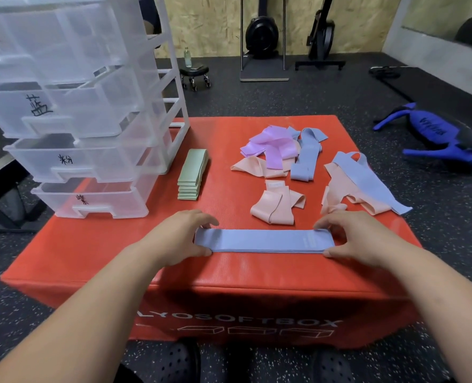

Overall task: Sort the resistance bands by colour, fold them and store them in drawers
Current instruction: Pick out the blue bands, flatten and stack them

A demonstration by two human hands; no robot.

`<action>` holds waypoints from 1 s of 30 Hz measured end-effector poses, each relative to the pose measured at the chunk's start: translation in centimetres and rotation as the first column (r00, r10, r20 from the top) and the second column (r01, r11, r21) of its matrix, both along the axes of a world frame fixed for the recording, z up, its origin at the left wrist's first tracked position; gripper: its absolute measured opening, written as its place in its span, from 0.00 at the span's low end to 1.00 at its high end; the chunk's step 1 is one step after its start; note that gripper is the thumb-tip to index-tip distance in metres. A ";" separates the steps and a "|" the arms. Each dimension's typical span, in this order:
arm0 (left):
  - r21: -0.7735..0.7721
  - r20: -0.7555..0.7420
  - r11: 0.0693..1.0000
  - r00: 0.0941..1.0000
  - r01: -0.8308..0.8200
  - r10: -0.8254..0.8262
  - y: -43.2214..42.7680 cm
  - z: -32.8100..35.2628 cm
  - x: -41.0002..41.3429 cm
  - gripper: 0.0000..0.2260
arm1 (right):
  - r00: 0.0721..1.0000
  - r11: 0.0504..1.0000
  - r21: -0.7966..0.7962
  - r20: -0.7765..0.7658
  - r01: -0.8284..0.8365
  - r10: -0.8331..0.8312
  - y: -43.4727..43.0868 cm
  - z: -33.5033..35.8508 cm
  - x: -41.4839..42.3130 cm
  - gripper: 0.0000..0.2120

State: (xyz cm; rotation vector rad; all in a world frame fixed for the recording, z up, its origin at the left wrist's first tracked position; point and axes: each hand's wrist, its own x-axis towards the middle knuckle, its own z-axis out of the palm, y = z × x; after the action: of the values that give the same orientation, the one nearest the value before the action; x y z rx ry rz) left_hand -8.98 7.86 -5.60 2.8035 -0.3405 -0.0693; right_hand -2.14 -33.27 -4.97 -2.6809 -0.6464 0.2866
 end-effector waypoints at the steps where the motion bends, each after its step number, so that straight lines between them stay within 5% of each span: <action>1: 0.005 0.000 1.000 1.000 0.002 -0.002 0.0 0.0 0.0 0.31 | 1.000 1.000 0.003 -0.003 0.000 0.000 0.0 0.0 0.1 0.26; 9: -0.008 -0.001 0.999 0.999 0.045 -0.045 -0.1 0.0 0.8 0.33 | 0.999 0.999 0.036 -0.008 -0.033 0.033 -0.2 0.3 0.5 0.29; 17: -0.085 0.118 0.992 0.990 0.094 -0.083 -3.2 -0.2 4.0 0.28 | 0.971 0.952 0.288 0.181 0.102 -0.159 -1.3 1.5 1.9 0.17; 23: -0.135 0.183 0.975 0.971 0.178 -0.152 -9.7 -0.1 6.9 0.27 | 0.892 0.942 0.144 0.305 0.303 -0.333 -5.6 0.0 4.0 0.17; 30: -0.171 0.240 0.945 0.942 0.279 -0.234 -18.5 -1.1 8.6 0.22 | 0.737 0.792 0.105 0.310 0.601 -0.600 -10.2 -2.6 4.2 0.21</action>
State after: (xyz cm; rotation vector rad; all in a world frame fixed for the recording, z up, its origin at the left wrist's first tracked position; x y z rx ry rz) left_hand -0.42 -10.64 -6.66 2.5516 -0.7244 0.2036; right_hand 2.10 -43.51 -7.54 -2.7834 0.1776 -0.3468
